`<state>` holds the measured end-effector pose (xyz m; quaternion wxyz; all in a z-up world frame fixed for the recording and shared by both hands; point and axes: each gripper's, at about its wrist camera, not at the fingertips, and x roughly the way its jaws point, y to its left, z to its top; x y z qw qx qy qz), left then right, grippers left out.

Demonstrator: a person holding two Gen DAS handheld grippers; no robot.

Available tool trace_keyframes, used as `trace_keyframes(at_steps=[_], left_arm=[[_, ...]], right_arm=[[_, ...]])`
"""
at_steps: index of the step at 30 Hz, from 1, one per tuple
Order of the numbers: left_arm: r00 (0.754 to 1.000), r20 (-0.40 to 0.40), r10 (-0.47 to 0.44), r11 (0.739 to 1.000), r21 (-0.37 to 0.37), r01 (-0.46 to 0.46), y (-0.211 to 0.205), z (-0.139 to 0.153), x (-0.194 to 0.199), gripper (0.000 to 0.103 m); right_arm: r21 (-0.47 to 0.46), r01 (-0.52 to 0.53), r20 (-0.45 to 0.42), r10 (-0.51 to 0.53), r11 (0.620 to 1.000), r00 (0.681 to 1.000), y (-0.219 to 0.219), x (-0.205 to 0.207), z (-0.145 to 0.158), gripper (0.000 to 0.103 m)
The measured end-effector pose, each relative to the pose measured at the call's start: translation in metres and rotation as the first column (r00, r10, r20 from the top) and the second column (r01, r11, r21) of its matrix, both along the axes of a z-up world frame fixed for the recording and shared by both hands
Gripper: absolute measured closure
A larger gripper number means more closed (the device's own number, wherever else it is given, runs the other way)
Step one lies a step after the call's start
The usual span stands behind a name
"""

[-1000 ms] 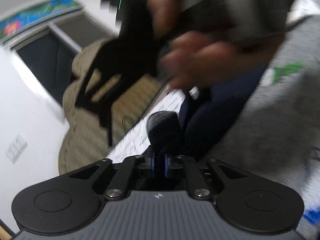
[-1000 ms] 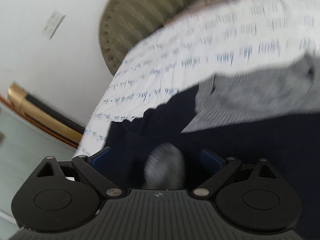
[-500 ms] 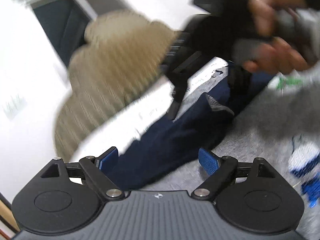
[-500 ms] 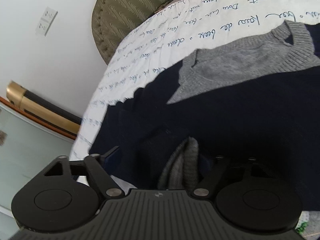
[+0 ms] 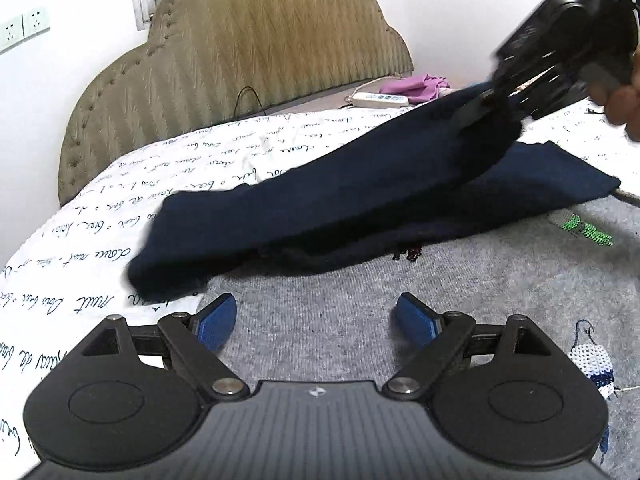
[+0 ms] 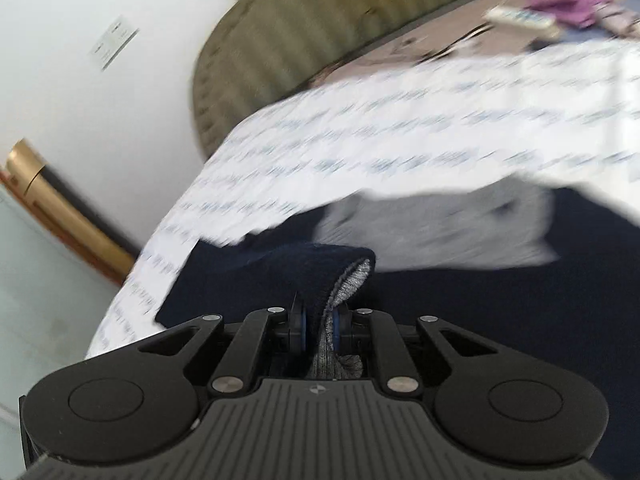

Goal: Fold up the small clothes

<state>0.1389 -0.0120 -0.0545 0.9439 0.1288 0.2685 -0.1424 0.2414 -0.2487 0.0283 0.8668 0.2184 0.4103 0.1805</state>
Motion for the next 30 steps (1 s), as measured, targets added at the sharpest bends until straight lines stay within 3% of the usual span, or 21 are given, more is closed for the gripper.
trace_keyframes(at_steps=[7,15,17,19,20,23,27,29,30], left_arm=[[1.000,-0.014,-0.021,1.000,0.020,0.021,-0.006,-0.004,0.006,0.015],[0.999,0.013,-0.035,0.999,0.021,0.034,-0.005,0.003,0.007,0.015],[0.996,0.063,-0.068,0.998,0.003,0.068,-0.003,0.016,0.005,0.015],[0.992,0.097,-0.082,0.996,-0.034,0.086,-0.002,0.035,0.014,0.015],[0.991,0.099,-0.087,0.994,-0.061,0.094,-0.002,0.041,0.020,0.015],[0.994,0.072,-0.085,0.988,-0.121,0.093,-0.004,0.049,0.051,0.015],[0.998,-0.046,-0.048,0.989,-0.145,0.041,-0.013,0.030,0.095,0.015],[0.996,-0.072,-0.043,0.990,-0.135,0.033,-0.021,0.019,0.106,0.015],[0.996,-0.083,-0.034,0.993,-0.114,0.025,-0.027,0.014,0.112,0.015]], right_arm=[[-0.071,0.183,-0.065,-0.188,0.980,0.980,-0.101,-0.017,-0.009,0.087],[-0.077,0.209,-0.117,-0.217,0.975,0.969,-0.114,-0.021,-0.043,0.085],[-0.044,0.227,-0.109,-0.231,0.973,0.967,-0.117,-0.022,-0.043,0.076],[-0.009,0.245,-0.102,-0.244,0.970,0.964,-0.122,-0.027,-0.038,0.044],[0.024,0.258,-0.096,-0.254,0.966,0.962,-0.127,-0.031,-0.037,0.042],[0.060,0.275,-0.095,-0.269,0.960,0.958,-0.136,-0.041,-0.035,0.042],[0.033,0.249,-0.119,-0.243,0.968,0.963,-0.129,-0.050,-0.038,0.045],[-0.001,0.222,-0.113,-0.221,0.975,0.969,-0.122,-0.052,-0.039,0.054],[-0.029,0.210,-0.112,-0.212,0.977,0.971,-0.118,-0.051,-0.040,0.068]])
